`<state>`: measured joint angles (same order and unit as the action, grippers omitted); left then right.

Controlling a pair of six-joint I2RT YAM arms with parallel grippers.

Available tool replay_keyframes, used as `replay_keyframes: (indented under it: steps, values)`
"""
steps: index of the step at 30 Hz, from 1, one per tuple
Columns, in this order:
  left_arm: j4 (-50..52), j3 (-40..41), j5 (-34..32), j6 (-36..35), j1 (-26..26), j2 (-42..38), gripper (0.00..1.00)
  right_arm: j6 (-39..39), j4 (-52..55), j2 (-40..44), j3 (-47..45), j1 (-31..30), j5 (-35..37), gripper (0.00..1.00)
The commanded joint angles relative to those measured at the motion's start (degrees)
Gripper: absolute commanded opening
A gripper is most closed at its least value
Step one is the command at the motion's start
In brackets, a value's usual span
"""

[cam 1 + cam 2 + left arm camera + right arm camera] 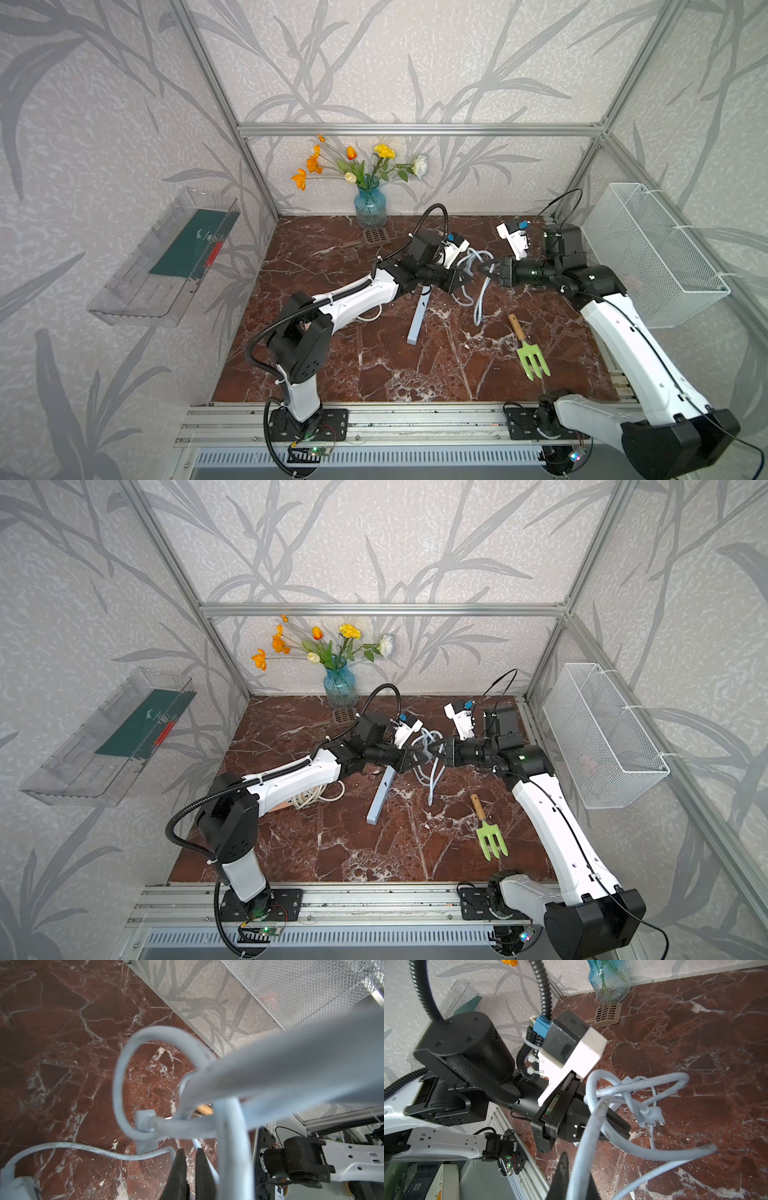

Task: Wrap the cord around the power strip
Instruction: Adjust the power cord.

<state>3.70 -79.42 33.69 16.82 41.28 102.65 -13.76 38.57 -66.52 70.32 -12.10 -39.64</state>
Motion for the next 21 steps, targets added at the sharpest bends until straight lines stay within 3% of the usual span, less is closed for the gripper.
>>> replay_keyframes:
  steps: [1,4,7,8,12,14,16,21]
  values:
    - [4.5,-0.8,-4.9,0.2,-9.3,-4.4,0.00,1.8,4.3,0.4,0.0,2.4,4.0,0.00]
    - [2.2,2.9,-5.8,2.7,-16.2,-8.6,0.00,4.1,12.4,0.4,-0.9,4.5,16.8,0.00]
    - [4.1,3.5,-9.1,3.1,-19.0,-10.5,0.00,2.4,18.7,1.2,-0.3,6.9,37.6,0.00]
    - [5.5,3.5,-11.2,3.4,-20.0,-10.9,0.00,2.2,17.7,3.3,-0.9,8.4,39.6,0.00]
    - [5.2,3.6,-10.1,4.7,-20.8,-10.6,0.00,3.1,6.9,8.9,-4.0,6.5,30.5,0.00]
    - [6.4,1.6,-6.9,4.9,-17.6,-8.8,0.00,4.9,7.9,5.2,-2.2,1.6,31.0,0.00]
    - [7.0,0.7,-5.8,4.0,-14.3,-7.5,0.00,2.2,8.3,3.1,-1.9,0.7,32.9,0.00]
    - [11.7,-3.3,-1.2,1.4,-8.7,-1.5,0.00,-4.4,-8.6,3.3,-5.1,0.8,12.7,0.00]
